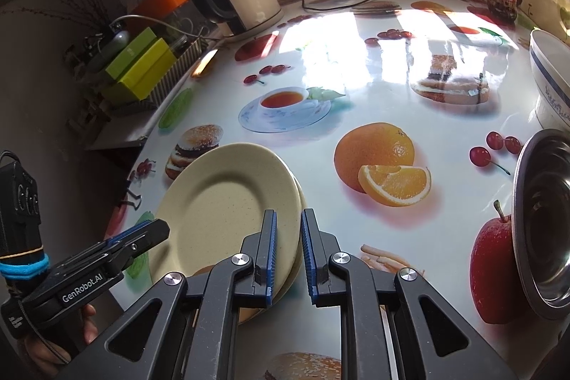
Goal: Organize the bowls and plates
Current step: 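Lower the held plate onto the stack and begin opening the left gripper, then settle the beige plate on the stack and open both grippers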
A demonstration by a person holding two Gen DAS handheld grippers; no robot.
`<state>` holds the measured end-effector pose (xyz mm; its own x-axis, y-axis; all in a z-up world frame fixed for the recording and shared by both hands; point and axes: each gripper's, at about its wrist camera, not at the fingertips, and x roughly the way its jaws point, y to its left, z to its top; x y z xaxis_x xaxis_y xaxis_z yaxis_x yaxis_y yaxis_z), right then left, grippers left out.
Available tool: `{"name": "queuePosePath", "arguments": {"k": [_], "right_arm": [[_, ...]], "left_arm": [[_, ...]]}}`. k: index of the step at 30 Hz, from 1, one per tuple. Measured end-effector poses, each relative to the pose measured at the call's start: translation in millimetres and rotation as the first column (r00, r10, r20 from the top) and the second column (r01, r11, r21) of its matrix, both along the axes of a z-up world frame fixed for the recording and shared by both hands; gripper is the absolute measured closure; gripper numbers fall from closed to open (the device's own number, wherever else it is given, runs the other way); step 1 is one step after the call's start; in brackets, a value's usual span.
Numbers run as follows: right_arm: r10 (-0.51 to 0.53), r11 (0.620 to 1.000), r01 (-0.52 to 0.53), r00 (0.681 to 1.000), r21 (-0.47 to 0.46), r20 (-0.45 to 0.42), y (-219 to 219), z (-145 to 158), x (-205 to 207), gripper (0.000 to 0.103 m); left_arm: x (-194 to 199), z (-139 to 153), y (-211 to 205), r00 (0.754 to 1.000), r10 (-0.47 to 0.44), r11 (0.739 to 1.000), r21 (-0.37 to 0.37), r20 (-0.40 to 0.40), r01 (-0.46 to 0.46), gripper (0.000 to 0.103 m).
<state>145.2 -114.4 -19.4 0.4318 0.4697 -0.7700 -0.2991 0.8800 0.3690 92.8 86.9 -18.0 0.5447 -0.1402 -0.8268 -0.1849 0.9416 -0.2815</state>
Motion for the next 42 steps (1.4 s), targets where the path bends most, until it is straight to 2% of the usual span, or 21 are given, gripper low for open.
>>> {"name": "queuePosePath", "arguments": {"k": [10,13,24,27,42], "right_arm": [[-0.003,1.000,0.003,1.000,-0.004,0.007,0.6,1.3,-1.8,0.087],[-0.004,1.000,0.004,1.000,-0.007,0.017,0.8,3.6,-3.9,0.084],[-0.009,1.000,0.010,0.998,-0.012,0.057,-3.2,14.8,-13.9,0.077],[-0.010,1.000,0.011,0.997,-0.013,0.071,-4.7,18.6,-17.9,0.076],[-0.019,1.000,0.019,0.994,0.005,0.105,-14.4,30.0,-33.0,0.074]], "left_arm": [[-1.7,1.6,-1.9,1.000,-0.002,1.000,0.026,-0.005,0.003,0.074],[-4.5,6.8,-5.8,1.000,-0.005,0.997,0.072,0.010,0.005,0.074],[-13.7,18.3,-8.7,0.999,-0.007,0.995,0.099,0.032,0.004,0.074],[-18.2,22.9,-10.9,0.999,-0.003,0.991,0.134,0.048,-0.003,0.074],[-31.2,33.2,-25.7,0.996,-0.038,0.989,0.147,0.080,0.026,0.074]]}}
